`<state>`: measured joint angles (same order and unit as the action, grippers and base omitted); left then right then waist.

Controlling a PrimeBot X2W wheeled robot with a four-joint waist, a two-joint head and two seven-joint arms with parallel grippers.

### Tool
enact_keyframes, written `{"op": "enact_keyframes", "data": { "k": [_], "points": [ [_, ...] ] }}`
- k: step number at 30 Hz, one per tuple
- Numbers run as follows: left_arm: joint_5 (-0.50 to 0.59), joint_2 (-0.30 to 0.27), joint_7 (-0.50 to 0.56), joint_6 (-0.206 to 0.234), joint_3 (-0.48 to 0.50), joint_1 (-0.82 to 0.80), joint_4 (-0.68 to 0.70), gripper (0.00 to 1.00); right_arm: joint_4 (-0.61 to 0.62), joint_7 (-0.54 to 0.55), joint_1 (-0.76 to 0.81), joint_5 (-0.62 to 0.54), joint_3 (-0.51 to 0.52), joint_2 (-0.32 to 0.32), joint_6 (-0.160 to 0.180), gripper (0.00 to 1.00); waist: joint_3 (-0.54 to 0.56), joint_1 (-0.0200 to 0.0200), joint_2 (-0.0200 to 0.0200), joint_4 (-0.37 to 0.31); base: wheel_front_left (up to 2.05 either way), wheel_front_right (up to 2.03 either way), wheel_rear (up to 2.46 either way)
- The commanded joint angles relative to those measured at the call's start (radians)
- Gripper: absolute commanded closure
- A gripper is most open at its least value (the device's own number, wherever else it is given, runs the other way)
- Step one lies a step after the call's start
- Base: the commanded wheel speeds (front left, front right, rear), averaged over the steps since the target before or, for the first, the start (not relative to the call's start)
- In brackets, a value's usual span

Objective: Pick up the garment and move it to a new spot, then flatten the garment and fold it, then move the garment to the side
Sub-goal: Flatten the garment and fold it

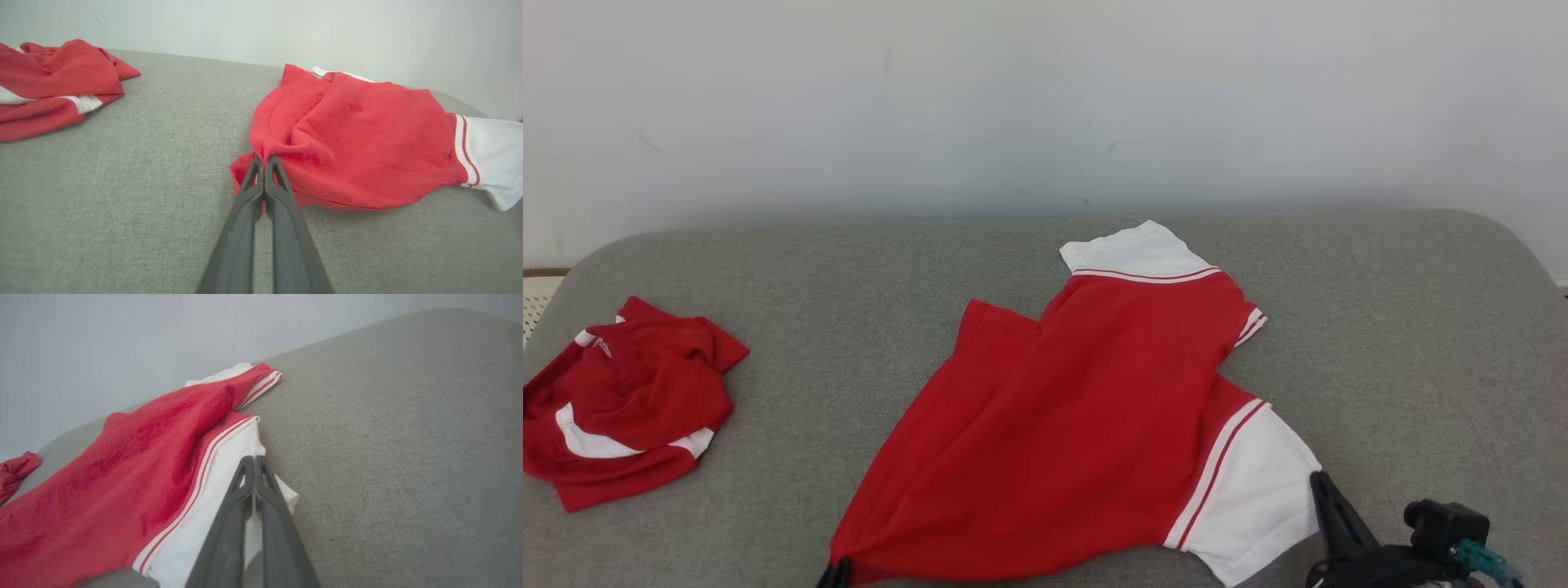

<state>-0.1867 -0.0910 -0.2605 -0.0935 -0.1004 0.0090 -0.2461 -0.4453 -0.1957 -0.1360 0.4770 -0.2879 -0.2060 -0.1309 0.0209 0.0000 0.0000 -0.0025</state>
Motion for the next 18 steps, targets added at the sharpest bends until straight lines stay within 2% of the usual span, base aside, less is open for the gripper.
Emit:
{"op": "enact_keyframes", "data": {
  "k": [1, 4, 5, 10, 14, 18],
  "points": [
    [0.011, -0.012, -0.003, 0.006, -0.001, 0.0, 0.024, 1.0, 0.048, 0.008, 0.009, 0.025, 0.006, -0.001, 0.0, 1.0, -0.001, 0.0, 0.0, -0.003, 0.0, 0.0, 0.0],
    [0.02, -0.025, 0.006, 0.003, -0.008, -0.031, 0.062, 1.0, 0.115, 0.019, 0.006, 0.048, 0.013, -0.005, 0.0, 1.0, -0.003, 0.0, 0.0, -0.008, 0.0, 0.0, 0.0],
    [0.033, -0.04, 0.022, -0.002, -0.019, -0.07, 0.099, 1.0, 0.175, 0.037, -0.01, 0.076, 0.019, -0.004, 0.0, 1.0, -0.006, 0.0, 0.0, -0.013, 0.0, 0.0, 0.0],
    [0.038, -0.086, 0.065, -0.018, -0.039, -0.179, 0.156, 1.0, 0.257, 0.075, -0.077, 0.101, 0.024, -0.023, 0.0, 1.0, -0.02, 0.0, 0.0, -0.028, 0.0, 0.0, 0.0],
    [0.016, -0.13, 0.115, -0.027, -0.063, -0.318, 0.194, 1.0, 0.284, 0.109, -0.194, 0.121, 0.032, -0.029, 0.0, 1.0, -0.056, 0.0, 0.0, -0.048, 0.0, 0.0, 0.0],
    [-0.014, -0.187, 0.168, -0.034, -0.096, -0.48, 0.185, 1.0, 0.254, 0.136, -0.348, 0.132, 0.028, -0.037, 0.0, 1.0, -0.118, 0.0, 0.0, -0.065, 0.0, 0.0, 0.0]
  ]
}}
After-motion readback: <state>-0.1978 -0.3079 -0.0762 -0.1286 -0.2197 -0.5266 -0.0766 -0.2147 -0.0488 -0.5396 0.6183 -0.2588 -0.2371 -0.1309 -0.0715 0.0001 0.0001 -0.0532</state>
